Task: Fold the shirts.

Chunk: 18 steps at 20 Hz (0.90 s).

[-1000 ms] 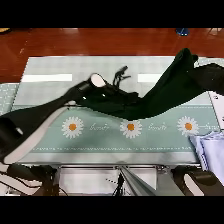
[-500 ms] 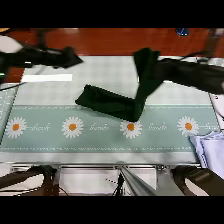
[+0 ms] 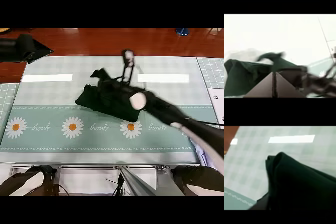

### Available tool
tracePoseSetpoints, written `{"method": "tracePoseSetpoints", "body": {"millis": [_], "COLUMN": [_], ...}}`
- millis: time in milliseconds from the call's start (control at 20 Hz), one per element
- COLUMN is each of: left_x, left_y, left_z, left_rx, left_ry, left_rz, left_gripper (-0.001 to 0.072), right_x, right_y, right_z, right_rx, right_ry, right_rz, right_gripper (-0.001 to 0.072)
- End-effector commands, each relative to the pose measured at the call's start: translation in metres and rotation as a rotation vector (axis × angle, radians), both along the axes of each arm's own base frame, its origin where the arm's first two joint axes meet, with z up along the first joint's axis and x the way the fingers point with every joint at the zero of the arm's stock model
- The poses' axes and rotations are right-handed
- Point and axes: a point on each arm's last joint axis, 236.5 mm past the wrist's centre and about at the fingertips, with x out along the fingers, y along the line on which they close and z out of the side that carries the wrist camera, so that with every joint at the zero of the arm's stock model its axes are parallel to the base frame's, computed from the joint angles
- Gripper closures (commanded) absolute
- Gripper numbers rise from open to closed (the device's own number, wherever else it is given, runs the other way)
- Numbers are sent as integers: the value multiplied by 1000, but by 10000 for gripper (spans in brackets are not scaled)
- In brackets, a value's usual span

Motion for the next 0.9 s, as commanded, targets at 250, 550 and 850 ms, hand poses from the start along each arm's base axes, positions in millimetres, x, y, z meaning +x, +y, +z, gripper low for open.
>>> {"method": "tracePoseSetpoints", "body": {"millis": [250, 550, 850], "left_x": [-10, -5, -5], "left_y": [0, 30, 40], "left_z": [-6, -28, -34], "left_rx": [86, 247, 296], "left_ry": [-3, 12, 20], "left_rz": [-21, 29, 43], "left_gripper": [684, 683, 392], "right_x": [4, -39, -85], "right_y": [-31, -293, -325], "right_z": [44, 5, -80], "right_rx": [-6, -763, -244], "right_ry": [-45, 270, 660], "right_rz": [11, -18, -195], "right_gripper": [185, 278, 112]}}
